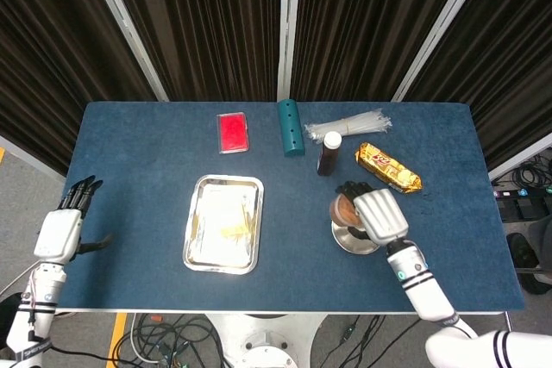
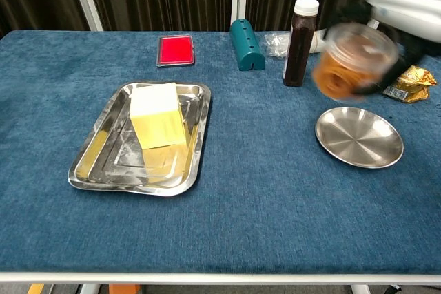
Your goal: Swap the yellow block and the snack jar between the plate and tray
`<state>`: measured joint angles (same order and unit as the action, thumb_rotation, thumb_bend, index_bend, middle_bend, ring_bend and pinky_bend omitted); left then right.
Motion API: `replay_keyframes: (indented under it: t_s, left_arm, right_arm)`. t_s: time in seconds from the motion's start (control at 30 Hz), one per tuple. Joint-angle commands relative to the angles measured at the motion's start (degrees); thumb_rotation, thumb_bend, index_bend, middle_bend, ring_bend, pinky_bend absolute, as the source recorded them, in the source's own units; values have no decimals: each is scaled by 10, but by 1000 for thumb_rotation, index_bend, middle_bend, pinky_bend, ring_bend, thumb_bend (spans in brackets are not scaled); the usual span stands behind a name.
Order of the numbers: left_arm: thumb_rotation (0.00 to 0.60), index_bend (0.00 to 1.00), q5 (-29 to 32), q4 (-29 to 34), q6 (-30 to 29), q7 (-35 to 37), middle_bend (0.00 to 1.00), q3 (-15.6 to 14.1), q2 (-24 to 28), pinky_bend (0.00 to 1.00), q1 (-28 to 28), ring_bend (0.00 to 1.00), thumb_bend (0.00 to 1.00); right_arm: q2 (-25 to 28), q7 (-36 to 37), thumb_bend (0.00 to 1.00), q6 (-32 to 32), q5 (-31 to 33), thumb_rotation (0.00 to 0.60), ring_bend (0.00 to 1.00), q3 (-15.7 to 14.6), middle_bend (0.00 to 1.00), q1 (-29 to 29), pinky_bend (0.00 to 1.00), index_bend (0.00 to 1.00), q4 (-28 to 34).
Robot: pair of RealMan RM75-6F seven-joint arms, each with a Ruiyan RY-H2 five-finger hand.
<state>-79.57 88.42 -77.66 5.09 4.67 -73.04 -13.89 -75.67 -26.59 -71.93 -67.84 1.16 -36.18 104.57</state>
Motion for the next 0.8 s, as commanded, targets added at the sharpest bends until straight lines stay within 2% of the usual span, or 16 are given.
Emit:
replay_keyframes:
  t_s: [0.03, 0.23, 0.57, 0.7, 0.8]
  left_arm:
    - [600, 83, -1, 2, 3, -5, 23, 1, -2, 186, -2, 0, 134]
    - [600, 84, -2, 1, 5, -11, 23, 0, -2, 186, -2, 0, 134]
    - [600, 84, -2, -5, 3, -9, 23, 1, -1, 186, 3, 0, 134]
    - [600, 84, 0, -5, 1, -8, 23, 3, 2, 186, 5, 0, 134]
    - [600, 84, 1, -6, 0, -5, 23, 3, 3, 186, 8, 0, 134]
  right_arm:
    - [5, 10, 257, -13, -17, 600, 447, -27, 477, 31, 601, 463, -3]
    - [-17, 45, 255, 16, -2, 600, 446, -22, 476, 46, 574, 464, -52]
    - [-59, 46, 225, 64, 20, 600, 407, -2, 444, 42, 531, 427, -102]
    - [-69, 39, 205, 77, 35, 600, 299, 8, 379, 40, 432, 338, -111]
    - [-70, 36, 181, 80, 40, 600, 183, 13, 300, 41, 296, 242, -112]
